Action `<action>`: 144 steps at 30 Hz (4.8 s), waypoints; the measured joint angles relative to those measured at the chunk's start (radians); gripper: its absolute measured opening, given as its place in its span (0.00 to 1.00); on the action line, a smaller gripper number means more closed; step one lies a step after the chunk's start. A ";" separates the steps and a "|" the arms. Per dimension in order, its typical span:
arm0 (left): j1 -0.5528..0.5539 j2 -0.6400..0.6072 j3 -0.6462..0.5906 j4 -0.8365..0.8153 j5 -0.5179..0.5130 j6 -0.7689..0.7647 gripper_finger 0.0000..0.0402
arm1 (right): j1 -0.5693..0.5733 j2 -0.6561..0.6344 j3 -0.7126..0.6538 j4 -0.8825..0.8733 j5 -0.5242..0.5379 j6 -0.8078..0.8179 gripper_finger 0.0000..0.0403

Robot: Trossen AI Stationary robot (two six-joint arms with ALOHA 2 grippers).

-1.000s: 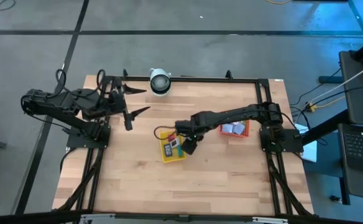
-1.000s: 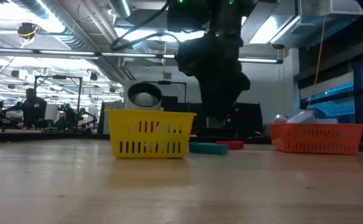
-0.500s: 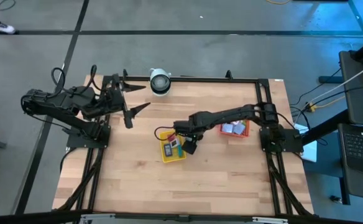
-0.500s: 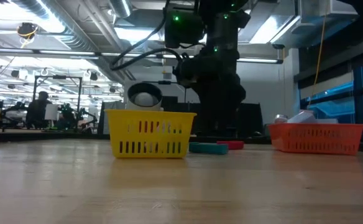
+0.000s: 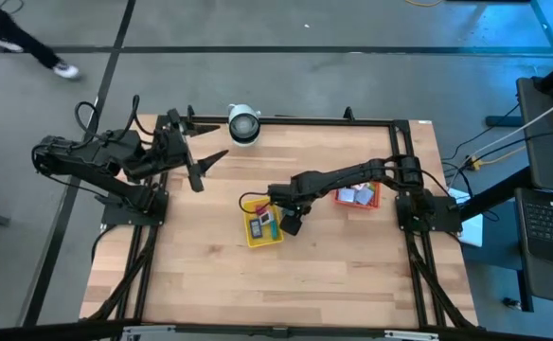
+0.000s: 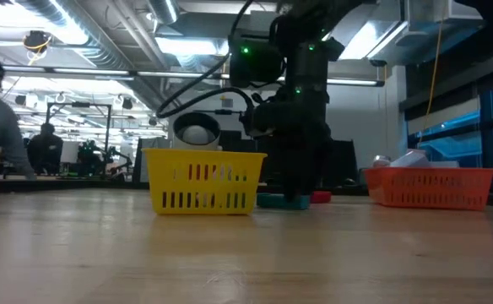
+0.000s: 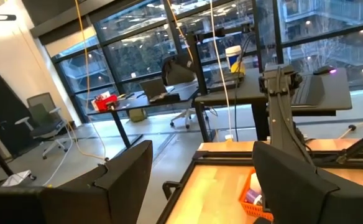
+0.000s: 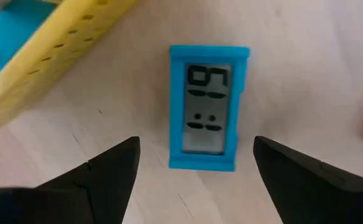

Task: Pick & Place Office items
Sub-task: Put the light blue digital clock into the yellow basket, then put the red digital clock into the yellow basket

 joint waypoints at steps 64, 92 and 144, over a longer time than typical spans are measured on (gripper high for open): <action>-0.012 -0.043 0.000 -0.024 0.001 0.010 0.68 | 0.079 -0.064 0.153 0.163 -0.071 0.293 0.48; -0.022 -0.081 0.000 -0.076 -0.005 0.011 0.68 | -0.253 -0.054 0.247 -0.290 0.109 0.713 0.70; -0.073 -0.190 0.000 -0.108 0.070 -0.016 0.68 | -0.258 -0.003 0.011 -0.113 -0.043 1.499 0.70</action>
